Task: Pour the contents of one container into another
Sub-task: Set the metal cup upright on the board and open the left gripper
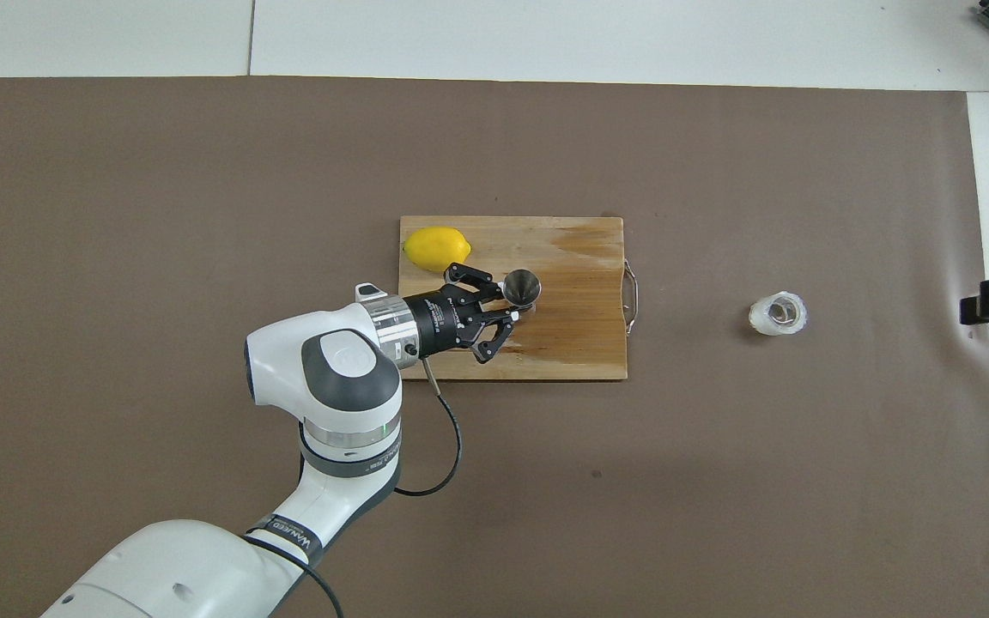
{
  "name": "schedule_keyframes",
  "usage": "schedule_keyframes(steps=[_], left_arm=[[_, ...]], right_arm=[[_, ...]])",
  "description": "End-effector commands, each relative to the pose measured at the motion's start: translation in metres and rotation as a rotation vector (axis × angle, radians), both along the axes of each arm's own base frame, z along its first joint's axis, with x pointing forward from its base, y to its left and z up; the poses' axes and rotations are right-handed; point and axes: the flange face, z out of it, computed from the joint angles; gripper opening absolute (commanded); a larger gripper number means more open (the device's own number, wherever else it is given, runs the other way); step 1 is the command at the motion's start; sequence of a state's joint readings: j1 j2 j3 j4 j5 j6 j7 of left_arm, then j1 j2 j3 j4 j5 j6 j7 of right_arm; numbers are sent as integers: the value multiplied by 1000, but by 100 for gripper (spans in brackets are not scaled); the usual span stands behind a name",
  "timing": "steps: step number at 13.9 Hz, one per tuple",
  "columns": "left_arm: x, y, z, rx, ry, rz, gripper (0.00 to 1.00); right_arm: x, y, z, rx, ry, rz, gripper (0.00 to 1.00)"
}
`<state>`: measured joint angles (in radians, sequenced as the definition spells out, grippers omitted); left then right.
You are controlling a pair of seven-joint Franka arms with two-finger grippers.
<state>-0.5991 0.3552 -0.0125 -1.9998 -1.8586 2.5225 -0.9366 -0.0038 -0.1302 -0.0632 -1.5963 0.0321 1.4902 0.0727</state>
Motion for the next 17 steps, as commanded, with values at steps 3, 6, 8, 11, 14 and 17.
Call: schedule_keyframes(steps=[3,6,8,11,14,17], left_arm=[[-1,-4,-4,0,-45,17,0],[-3,-4,-6,9,-54,13,0],[-3,-2,-6,20,-56,21,0],[-7,-7,-10,34,-59,12,0],[-7,-6,-10,34,-62,10,69],[-5,-5,-9,45,-105,-10,100]], right_arm=[[-6,-3,2,-10,7,12,100],[-6,-3,2,-10,7,12,100],[-6,-3,2,-10,7,12,100],[-6,-3,2,-10,7,12,100],[-6,-3,2,-10,7,12,100],[-6,-3,2,-10,7,12,100]])
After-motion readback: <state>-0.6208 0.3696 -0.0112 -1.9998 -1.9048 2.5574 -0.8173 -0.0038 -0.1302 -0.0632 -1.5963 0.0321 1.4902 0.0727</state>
